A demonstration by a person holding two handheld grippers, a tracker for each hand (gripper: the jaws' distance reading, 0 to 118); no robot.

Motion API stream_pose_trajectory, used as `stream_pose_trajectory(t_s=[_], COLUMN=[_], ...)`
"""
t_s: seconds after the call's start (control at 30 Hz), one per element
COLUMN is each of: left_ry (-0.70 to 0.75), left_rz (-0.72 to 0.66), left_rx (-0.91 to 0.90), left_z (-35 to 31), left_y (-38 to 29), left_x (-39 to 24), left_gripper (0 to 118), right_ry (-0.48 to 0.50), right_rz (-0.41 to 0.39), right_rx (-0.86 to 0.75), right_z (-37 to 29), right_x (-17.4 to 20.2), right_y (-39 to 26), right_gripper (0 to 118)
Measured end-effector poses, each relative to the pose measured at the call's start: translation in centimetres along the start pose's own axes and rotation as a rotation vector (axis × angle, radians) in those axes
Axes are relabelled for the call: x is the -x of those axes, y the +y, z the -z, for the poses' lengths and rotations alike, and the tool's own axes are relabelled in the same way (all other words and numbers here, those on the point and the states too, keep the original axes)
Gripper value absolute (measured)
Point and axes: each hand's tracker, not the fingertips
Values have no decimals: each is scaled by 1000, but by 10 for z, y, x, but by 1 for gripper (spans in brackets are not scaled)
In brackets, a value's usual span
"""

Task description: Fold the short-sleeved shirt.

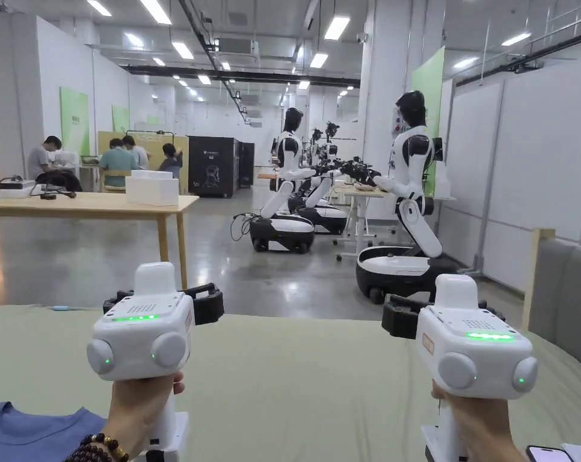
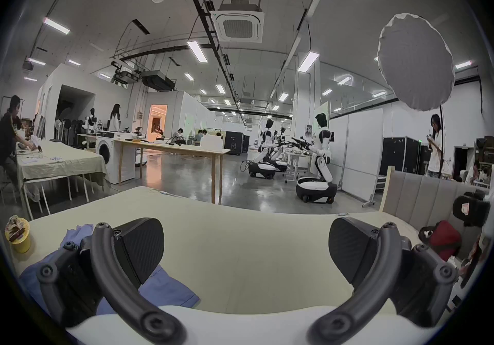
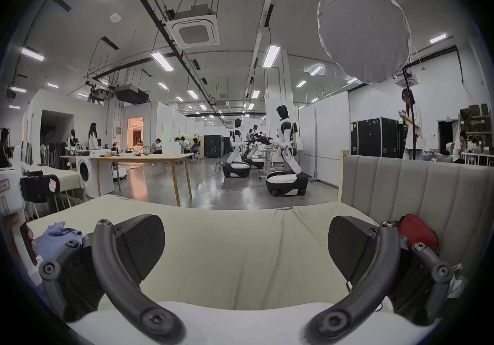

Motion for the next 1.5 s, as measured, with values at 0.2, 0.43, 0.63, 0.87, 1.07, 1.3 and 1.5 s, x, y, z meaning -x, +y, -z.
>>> stream_pose_trajectory(t_s=[0.2,0.43,0.63,0.87,1.07,1.3,1.5], left_ry=[-48,-24,-3,41,199,382,434], left_rz=[26,115,80,27,115,143,122], left_rx=[11,-24,10,4,5,33,54], left_z=[-2,-19,-13,-26,-73,-142,-166], left_y=[-3,-2,-4,3,8,19,23], left_x=[-7,-19,-26,16,118,229,271], left_gripper=[118,0,0,0,0,0,0], right_ry=[-62,-63,-72,-11,232,531,581], right_rz=[19,20,-24,-53,-61,-67,-34], right_rx=[2,8,28,20,6,6,35], right_z=[2,-3,-10,-16,-9,-38,-43], right_x=[2,1,-5,13,124,275,319], right_y=[3,1,-12,-11,-8,-7,-12], right_gripper=[118,13,0,0,0,0,0])
